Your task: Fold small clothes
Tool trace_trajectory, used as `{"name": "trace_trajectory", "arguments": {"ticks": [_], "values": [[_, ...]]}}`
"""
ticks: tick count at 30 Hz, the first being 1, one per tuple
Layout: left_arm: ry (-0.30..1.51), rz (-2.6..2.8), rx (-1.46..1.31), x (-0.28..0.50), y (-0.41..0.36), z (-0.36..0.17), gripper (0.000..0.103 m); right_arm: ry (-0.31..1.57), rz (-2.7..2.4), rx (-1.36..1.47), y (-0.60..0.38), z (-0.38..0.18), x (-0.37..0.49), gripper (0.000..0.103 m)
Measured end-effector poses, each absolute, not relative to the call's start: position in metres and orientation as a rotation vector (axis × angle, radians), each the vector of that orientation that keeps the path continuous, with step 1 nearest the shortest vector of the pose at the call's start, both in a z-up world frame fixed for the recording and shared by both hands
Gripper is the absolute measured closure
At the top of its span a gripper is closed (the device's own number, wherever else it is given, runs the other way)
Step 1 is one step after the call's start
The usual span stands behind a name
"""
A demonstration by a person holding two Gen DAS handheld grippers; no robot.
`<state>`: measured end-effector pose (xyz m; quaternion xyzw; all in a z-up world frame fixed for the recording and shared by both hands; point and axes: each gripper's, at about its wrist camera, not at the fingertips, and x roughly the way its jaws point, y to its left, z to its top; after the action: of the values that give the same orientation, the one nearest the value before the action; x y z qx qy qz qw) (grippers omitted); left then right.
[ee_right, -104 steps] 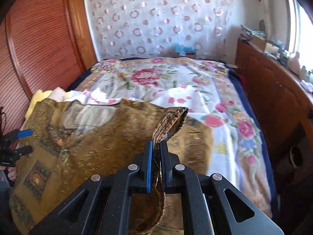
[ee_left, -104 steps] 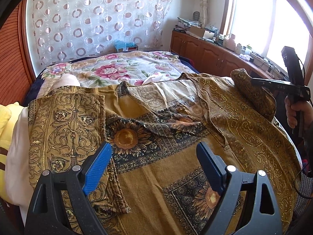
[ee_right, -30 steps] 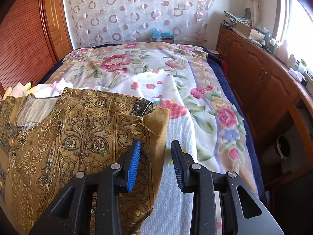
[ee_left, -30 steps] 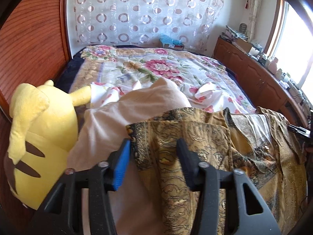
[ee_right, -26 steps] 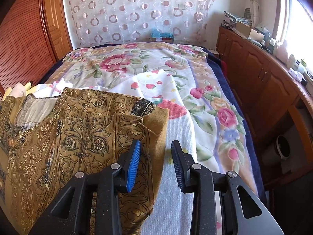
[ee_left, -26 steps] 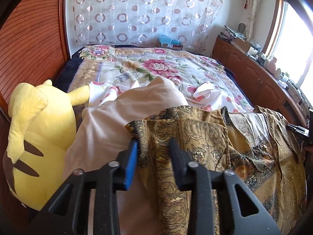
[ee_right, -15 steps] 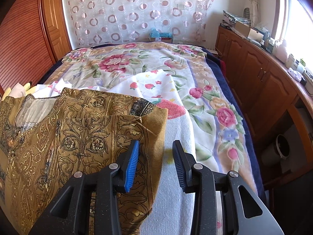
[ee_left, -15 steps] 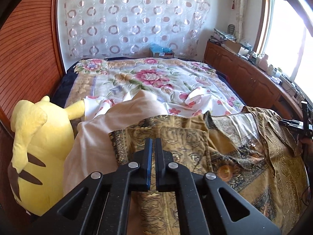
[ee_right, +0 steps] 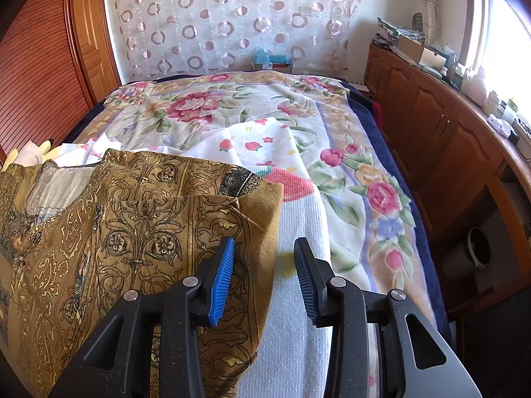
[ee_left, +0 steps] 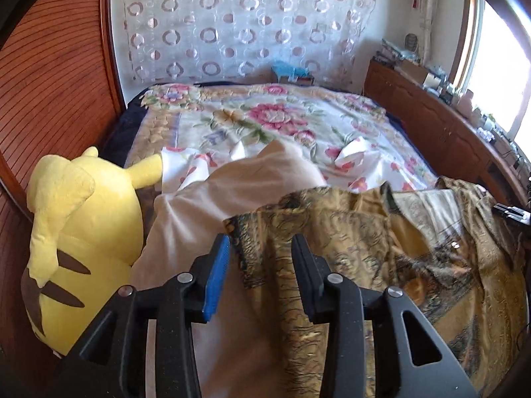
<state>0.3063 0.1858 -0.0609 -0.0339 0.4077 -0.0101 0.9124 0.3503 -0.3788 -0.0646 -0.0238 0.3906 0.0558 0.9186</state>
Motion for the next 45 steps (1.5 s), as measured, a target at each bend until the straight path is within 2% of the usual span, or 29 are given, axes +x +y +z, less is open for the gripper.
{"name": "trace_trajectory", "arguments": {"ticks": [8,10,12,13,15,21,22,23,24,26,39,45], "values": [[0.847,-0.068,-0.181,0.312,0.196,-0.071,0.064,0.803,0.115,-0.049,-0.378,-0.065,0.350,0.064],[0.844,-0.081,-0.183,0.312,0.195,-0.071,0.069,0.803,0.115,-0.049,-0.379,-0.065,0.350,0.064],[0.843,-0.092,-0.177,0.312,0.193,-0.070,0.088,0.803,0.114,-0.049,-0.378,-0.065,0.350,0.064],[0.839,-0.091,-0.174,0.311,0.191,-0.069,0.094,0.803,0.114,-0.049,-0.379,-0.065,0.350,0.064],[0.824,-0.084,-0.161,0.308,0.189,-0.066,0.099,0.803,0.114,-0.049,-0.378,-0.065,0.350,0.064],[0.723,-0.058,-0.107,0.287,0.172,-0.039,0.100,0.803,0.119,-0.048,-0.378,-0.065,0.350,0.066],[0.700,-0.070,-0.103,0.281,0.168,-0.031,0.100,0.802,0.128,-0.047,-0.379,-0.064,0.350,0.071],[0.678,-0.083,-0.102,0.274,0.163,-0.024,0.100,0.799,0.156,-0.048,-0.377,-0.064,0.348,0.086],[0.664,-0.092,-0.101,0.270,0.161,-0.019,0.100,0.800,0.180,-0.055,-0.376,-0.063,0.347,0.095],[0.634,-0.117,-0.093,0.256,0.153,-0.007,0.100,0.799,0.202,-0.080,-0.370,-0.060,0.340,0.100],[0.548,-0.193,-0.078,0.162,0.120,0.009,0.100,0.597,0.332,-0.060,-0.352,-0.002,0.220,0.101],[0.547,-0.188,-0.067,0.118,0.120,-0.002,0.100,0.560,0.345,-0.056,-0.359,-0.011,0.165,0.101]]}}
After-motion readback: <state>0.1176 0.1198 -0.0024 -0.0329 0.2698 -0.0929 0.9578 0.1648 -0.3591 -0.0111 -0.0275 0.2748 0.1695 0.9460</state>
